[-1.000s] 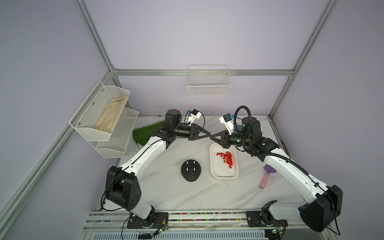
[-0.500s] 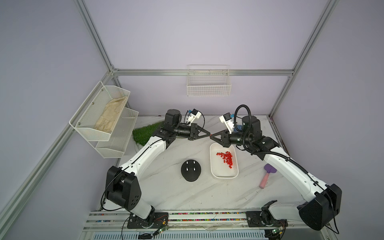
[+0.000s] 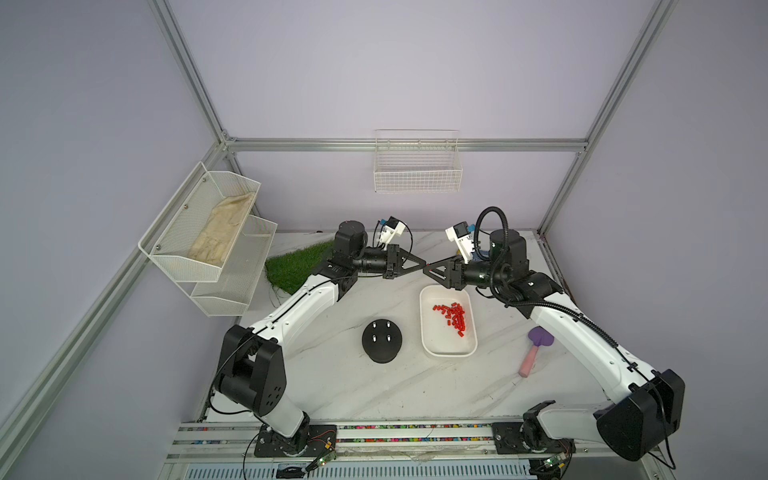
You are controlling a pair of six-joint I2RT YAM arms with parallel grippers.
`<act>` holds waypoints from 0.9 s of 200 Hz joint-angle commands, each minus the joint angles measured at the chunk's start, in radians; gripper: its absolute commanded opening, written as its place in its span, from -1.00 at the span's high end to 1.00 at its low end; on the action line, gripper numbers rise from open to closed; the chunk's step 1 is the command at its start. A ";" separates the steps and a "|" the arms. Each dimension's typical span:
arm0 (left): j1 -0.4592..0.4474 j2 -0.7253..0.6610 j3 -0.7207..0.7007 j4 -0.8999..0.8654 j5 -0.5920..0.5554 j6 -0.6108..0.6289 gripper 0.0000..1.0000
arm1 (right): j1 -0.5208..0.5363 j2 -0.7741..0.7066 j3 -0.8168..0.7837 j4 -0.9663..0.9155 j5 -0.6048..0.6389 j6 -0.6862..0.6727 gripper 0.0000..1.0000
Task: Cover the protruding screws with screw protection sleeves
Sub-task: Pick up the screw protection sleeve from the storage box.
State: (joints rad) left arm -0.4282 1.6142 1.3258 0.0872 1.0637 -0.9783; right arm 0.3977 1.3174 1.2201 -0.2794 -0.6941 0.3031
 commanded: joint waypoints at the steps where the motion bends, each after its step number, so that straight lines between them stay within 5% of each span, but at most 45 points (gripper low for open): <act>1: -0.005 0.019 -0.025 0.142 -0.052 -0.091 1.00 | -0.029 -0.068 -0.028 0.044 0.027 0.018 0.13; 52: -0.004 0.017 -0.064 0.263 -0.194 -0.186 1.00 | -0.052 -0.155 -0.122 0.193 0.209 0.182 0.20; 106: -0.015 -0.038 -0.122 0.317 -0.317 -0.217 1.00 | -0.049 -0.186 -0.413 0.775 0.341 0.646 0.37; 180: -0.064 -0.080 -0.190 0.404 -0.390 -0.253 1.00 | -0.016 -0.124 -0.508 1.074 0.327 0.794 0.32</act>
State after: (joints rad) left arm -0.4686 1.5879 1.1671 0.4164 0.7116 -1.2205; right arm 0.3634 1.1713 0.7338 0.6048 -0.3882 0.9962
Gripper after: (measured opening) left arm 0.047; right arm 0.336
